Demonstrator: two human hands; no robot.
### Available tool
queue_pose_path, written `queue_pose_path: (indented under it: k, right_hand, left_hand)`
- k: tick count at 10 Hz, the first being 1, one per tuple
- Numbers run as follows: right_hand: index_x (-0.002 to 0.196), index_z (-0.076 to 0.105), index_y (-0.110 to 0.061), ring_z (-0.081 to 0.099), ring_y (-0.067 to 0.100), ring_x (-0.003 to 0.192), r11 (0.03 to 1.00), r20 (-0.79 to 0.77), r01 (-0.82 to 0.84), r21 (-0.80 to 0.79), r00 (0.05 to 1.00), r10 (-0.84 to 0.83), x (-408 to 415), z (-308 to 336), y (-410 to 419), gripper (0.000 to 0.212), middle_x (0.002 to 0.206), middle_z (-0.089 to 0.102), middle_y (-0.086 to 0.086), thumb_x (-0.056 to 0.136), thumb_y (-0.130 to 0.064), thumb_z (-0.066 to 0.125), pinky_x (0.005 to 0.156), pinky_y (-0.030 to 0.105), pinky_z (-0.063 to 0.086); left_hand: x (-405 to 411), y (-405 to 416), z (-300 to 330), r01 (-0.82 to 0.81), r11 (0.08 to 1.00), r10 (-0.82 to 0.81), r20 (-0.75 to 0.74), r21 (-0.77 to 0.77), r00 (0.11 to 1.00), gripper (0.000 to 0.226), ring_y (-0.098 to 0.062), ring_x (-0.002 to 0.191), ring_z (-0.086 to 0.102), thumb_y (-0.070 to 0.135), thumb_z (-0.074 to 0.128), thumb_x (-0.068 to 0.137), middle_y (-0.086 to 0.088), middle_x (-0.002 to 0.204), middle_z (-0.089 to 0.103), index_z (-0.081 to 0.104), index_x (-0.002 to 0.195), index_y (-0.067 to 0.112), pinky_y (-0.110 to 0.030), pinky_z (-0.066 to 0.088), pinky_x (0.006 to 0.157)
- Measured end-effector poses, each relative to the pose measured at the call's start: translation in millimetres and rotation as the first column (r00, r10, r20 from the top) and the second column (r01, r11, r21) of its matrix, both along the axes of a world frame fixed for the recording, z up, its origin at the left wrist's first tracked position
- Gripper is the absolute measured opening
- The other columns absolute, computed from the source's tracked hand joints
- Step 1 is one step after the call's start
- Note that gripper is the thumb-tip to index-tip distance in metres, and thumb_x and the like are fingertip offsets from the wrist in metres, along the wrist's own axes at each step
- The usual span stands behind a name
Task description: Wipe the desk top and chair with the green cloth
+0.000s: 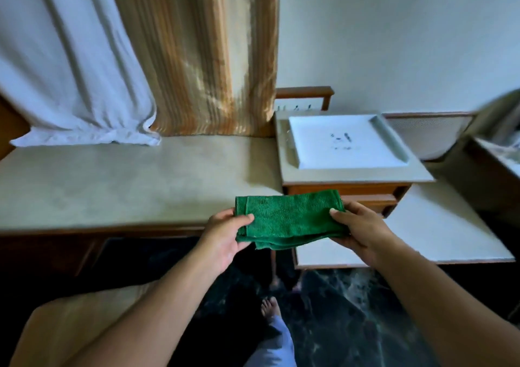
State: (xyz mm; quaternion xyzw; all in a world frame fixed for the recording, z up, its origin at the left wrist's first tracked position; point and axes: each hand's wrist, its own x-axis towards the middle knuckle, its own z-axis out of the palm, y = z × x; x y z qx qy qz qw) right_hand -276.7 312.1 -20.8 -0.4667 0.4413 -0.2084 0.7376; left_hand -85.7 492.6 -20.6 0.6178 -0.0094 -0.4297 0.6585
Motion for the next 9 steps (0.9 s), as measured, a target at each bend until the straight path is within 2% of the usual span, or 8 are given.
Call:
queue_pose_path:
  k: [1, 2, 3, 5, 6, 7, 8, 9]
  right_hand:
    - [0.114, 0.066, -0.019, 0.071, 0.023, 0.09, 0.994, -0.008, 0.09, -0.056, 0.996, -0.091, 9, 8, -69, 0.023, 0.106, 0.073, 0.008, 0.094, -0.008, 0.063, 0.058, 0.031, 0.056]
    - [0.108, 0.067, -0.022, 0.074, 0.017, 0.073, 0.981, -0.034, 0.164, -0.102, 0.985, -0.168, 23, 16, -135, 0.02, 0.096, 0.075, 0.009, 0.093, -0.009, 0.065, 0.05, 0.027, 0.054]
    - [0.107, 0.066, -0.023, 0.074, 0.014, 0.069, 0.957, -0.05, 0.235, -0.17, 0.968, -0.247, 39, 23, -206, 0.02, 0.091, 0.075, 0.006, 0.092, -0.01, 0.066, 0.049, 0.026, 0.054]
    - [0.12, 0.064, -0.015, 0.068, 0.023, 0.087, 0.897, -0.212, 0.288, -0.336, 0.905, -0.37, 60, 7, -322, 0.032, 0.105, 0.069, 0.01, 0.088, -0.01, 0.072, 0.066, 0.037, 0.059]
    - [0.122, 0.064, -0.011, 0.066, 0.022, 0.085, 0.884, -0.371, 0.185, -0.429, 0.856, -0.359, 65, -12, -359, 0.036, 0.101, 0.069, 0.009, 0.087, -0.014, 0.073, 0.07, 0.034, 0.057]
    - [0.125, 0.062, -0.012, 0.064, 0.029, 0.1, 0.81, -0.679, -0.212, -0.547, 0.678, -0.281, 68, -23, -381, 0.04, 0.116, 0.068, 0.011, 0.088, -0.026, 0.069, 0.083, 0.034, 0.053]
    - [0.127, 0.06, -0.019, 0.056, 0.029, 0.113, 0.51, -0.742, -0.549, -0.662, 0.574, -0.346, 83, -26, -402, 0.043, 0.129, 0.059, 0.006, 0.087, -0.034, 0.066, 0.087, 0.038, 0.049]
    - [0.137, 0.05, -0.019, 0.048, 0.032, 0.126, 0.243, -0.736, -0.699, -0.672, 0.594, -0.325, 113, -13, -421, 0.053, 0.145, 0.047, 0.007, 0.09, -0.039, 0.062, 0.097, 0.043, 0.045]
  left_hand:
    - [12, -76, 2, 0.038, 0.998, -0.038, 0.016, -0.04, 0.999, 0.013, -0.027, 0.088, 0.074, -0.002, 0.068, 0.088, -0.011, 0.089, 0.079, 0.072, 0.096, 0.008, -0.048, 0.057, 0.085]
    - [34, -152, 7, 0.09, 0.995, -0.088, 0.039, -0.039, 0.995, 0.019, -0.029, 0.098, 0.072, 0.002, 0.072, 0.086, -0.012, 0.102, 0.077, 0.071, 0.104, 0.01, -0.051, 0.054, 0.094]
    - [60, -232, 13, 0.16, 0.987, -0.157, 0.096, -0.029, 0.983, 0.032, -0.029, 0.098, 0.074, 0.005, 0.076, 0.084, -0.008, 0.102, 0.079, 0.068, 0.114, 0.01, -0.055, 0.055, 0.095]
    - [80, -358, 5, 0.261, 0.963, -0.268, 0.126, 0.073, 0.955, 0.032, -0.029, 0.099, 0.071, 0.005, 0.077, 0.082, -0.011, 0.105, 0.075, 0.065, 0.112, 0.012, -0.049, 0.055, 0.094]
    - [78, -394, -9, 0.276, 0.949, -0.301, 0.18, 0.151, 0.936, 0.027, -0.031, 0.098, 0.071, 0.002, 0.076, 0.082, -0.017, 0.109, 0.074, 0.065, 0.106, 0.008, -0.046, 0.058, 0.087]
    - [82, -409, -16, 0.231, 0.898, -0.397, 0.461, 0.375, 0.794, 0.039, -0.03, 0.105, 0.068, 0.018, 0.074, 0.085, -0.009, 0.117, 0.07, 0.06, 0.121, 0.012, -0.039, 0.055, 0.092]
    - [91, -418, -13, 0.051, 0.807, -0.571, 0.754, 0.589, 0.324, 0.052, -0.025, 0.117, 0.062, 0.037, 0.061, 0.091, 0.0, 0.132, 0.064, 0.048, 0.14, 0.023, -0.035, 0.049, 0.092]
    - [90, -442, 1, -0.023, 0.731, -0.682, 0.731, 0.682, -0.024, 0.057, -0.027, 0.129, 0.053, 0.043, 0.053, 0.094, -0.003, 0.145, 0.055, 0.042, 0.146, 0.021, -0.041, 0.044, 0.103]
